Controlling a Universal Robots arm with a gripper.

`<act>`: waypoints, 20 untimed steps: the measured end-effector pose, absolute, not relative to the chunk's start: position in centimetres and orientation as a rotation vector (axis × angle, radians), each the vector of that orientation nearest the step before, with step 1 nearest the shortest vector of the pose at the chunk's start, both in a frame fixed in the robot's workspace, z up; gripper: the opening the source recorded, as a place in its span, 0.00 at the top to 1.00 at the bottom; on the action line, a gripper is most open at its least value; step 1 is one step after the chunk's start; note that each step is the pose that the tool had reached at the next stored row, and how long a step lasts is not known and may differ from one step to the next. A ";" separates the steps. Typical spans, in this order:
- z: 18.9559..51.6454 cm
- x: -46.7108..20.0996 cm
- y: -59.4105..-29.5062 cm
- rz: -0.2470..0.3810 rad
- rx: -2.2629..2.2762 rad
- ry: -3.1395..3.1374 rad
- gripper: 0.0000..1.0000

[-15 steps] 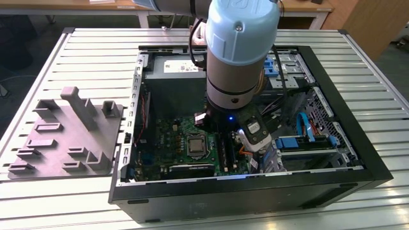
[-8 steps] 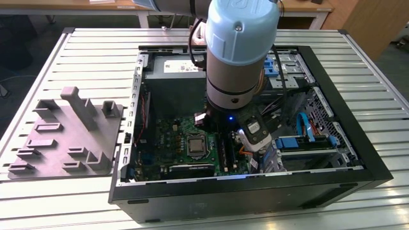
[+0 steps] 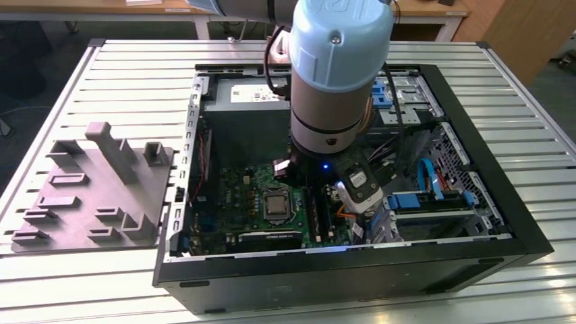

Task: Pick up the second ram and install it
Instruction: 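Insert the second ram into the second slot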

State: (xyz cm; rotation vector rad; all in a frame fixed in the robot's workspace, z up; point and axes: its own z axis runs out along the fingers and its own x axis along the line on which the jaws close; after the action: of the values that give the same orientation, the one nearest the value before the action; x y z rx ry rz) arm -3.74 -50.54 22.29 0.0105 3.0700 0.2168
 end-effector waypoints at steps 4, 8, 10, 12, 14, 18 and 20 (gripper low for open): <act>22.2 -3.7 -50.5 0.217 0.010 3.070 0.89; 22.0 -3.7 -50.5 0.217 0.010 3.070 0.89; 21.9 -3.7 -50.5 0.217 0.010 3.070 0.89; 21.9 -3.7 -50.5 0.216 0.010 3.070 0.89; 21.9 -3.7 -50.5 0.216 0.010 3.070 0.89; 21.9 -3.8 -50.5 0.229 0.011 3.069 0.89; 21.9 -3.7 -50.5 0.242 0.011 3.068 0.89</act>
State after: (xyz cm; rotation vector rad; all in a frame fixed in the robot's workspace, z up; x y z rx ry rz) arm -3.75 -50.54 21.87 0.0113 3.0679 0.2422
